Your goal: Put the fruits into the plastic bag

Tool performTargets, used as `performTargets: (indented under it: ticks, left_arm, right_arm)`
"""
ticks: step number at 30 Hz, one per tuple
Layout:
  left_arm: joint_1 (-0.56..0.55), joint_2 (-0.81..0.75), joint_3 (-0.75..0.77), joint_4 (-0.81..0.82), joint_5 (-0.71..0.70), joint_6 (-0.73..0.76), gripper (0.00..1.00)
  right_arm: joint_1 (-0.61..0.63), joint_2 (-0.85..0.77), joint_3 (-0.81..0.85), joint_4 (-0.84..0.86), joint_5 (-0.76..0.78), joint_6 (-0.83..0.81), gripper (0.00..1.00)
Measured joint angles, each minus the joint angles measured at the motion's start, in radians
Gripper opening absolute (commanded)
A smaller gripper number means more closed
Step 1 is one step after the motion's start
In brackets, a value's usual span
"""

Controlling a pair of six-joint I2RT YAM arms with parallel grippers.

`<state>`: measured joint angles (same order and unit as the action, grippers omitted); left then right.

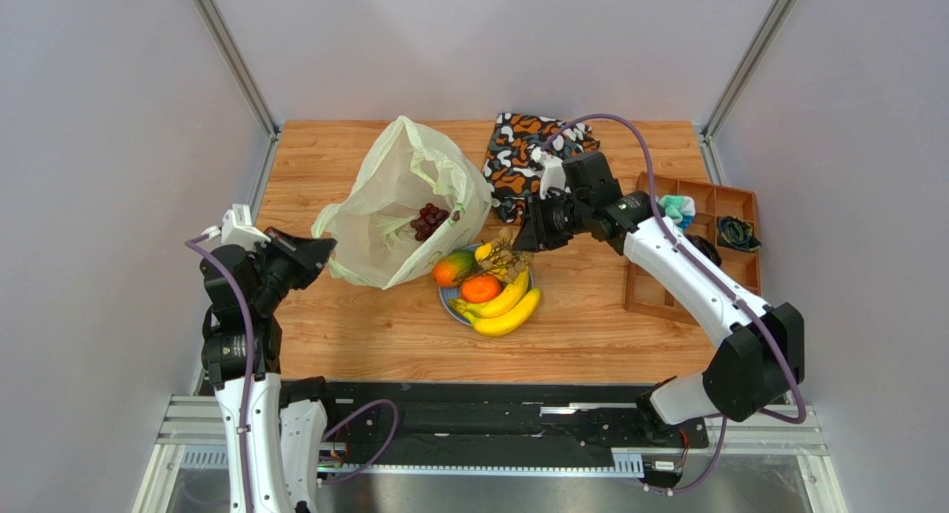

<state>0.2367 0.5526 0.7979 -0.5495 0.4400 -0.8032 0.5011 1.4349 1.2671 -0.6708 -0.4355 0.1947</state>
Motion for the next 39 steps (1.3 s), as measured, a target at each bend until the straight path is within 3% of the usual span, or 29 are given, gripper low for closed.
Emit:
performTargets:
  ticks: [11, 21, 31, 39]
  left_arm:
    - [0.000, 0.000, 0.000, 0.000, 0.000, 0.000, 0.00]
    - [0.000, 0.000, 0.000, 0.000, 0.000, -0.001, 0.00]
    - [0.000, 0.000, 0.000, 0.000, 0.000, -0.001, 0.00]
    - [0.000, 0.008, -0.001, 0.006, 0.003, -0.001, 0.00]
  right_arm:
    - [0.003, -0.119, 0.081, -0.001, 0.055, 0.027, 0.00]
    - [0.057, -0.122, 0.287, 0.025, 0.089, 0.044, 0.00]
    - [0.221, 0.090, 0.550, 0.011, 0.216, -0.015, 0.00]
    - [0.367, 0.332, 0.804, -0.105, 0.408, -0.119, 0.00]
